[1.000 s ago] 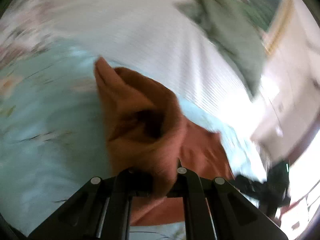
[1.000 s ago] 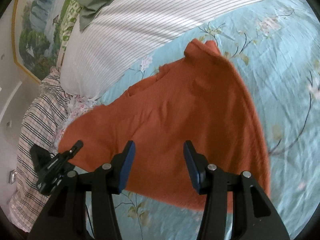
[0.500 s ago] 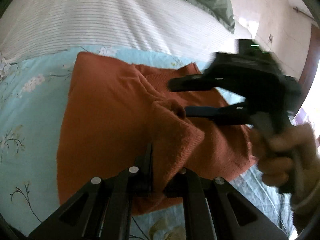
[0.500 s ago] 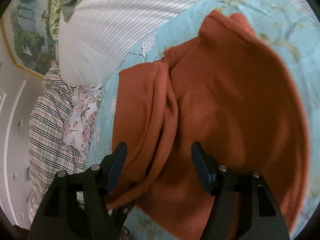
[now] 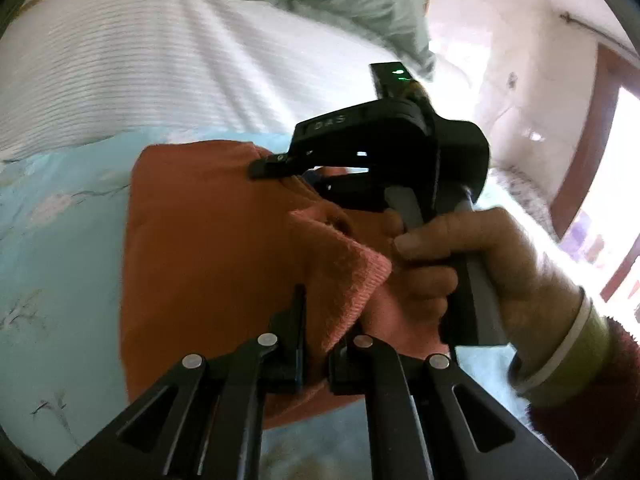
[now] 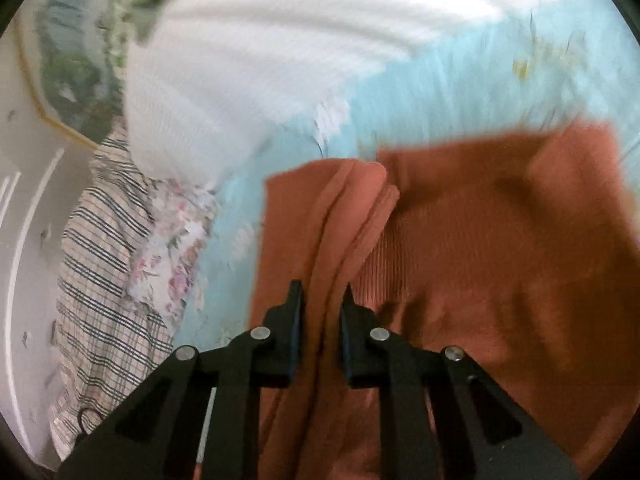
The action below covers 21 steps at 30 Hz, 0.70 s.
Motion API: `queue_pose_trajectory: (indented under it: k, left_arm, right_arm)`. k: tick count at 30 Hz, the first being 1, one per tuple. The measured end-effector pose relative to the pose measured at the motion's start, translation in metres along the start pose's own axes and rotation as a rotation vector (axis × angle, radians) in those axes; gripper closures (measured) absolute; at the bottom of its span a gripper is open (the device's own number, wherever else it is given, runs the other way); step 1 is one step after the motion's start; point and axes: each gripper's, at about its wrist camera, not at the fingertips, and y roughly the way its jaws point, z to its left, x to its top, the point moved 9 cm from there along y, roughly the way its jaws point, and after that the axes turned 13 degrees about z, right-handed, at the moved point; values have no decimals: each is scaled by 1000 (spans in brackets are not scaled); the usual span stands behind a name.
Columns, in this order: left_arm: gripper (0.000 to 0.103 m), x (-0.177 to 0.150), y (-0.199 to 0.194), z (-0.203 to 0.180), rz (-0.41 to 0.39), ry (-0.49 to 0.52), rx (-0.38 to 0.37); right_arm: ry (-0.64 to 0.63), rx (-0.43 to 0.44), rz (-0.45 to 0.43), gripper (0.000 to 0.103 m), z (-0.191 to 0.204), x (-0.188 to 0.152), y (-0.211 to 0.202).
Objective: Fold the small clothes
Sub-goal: 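Grasp the folded sweater edge with the left gripper while the right gripper grasps it too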
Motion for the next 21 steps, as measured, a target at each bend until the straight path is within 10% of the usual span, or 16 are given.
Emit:
queue_pose_trajectory:
  k: [13,21]
  left_arm:
    - [97,-5,50,-92,98,92,-96]
    - [89,-11,79,-81,202,38,-151]
  right_arm:
    - [91,-156,-68,89,-86,-20,-68]
    - [67,-259,-45,86,-106,-26,-60]
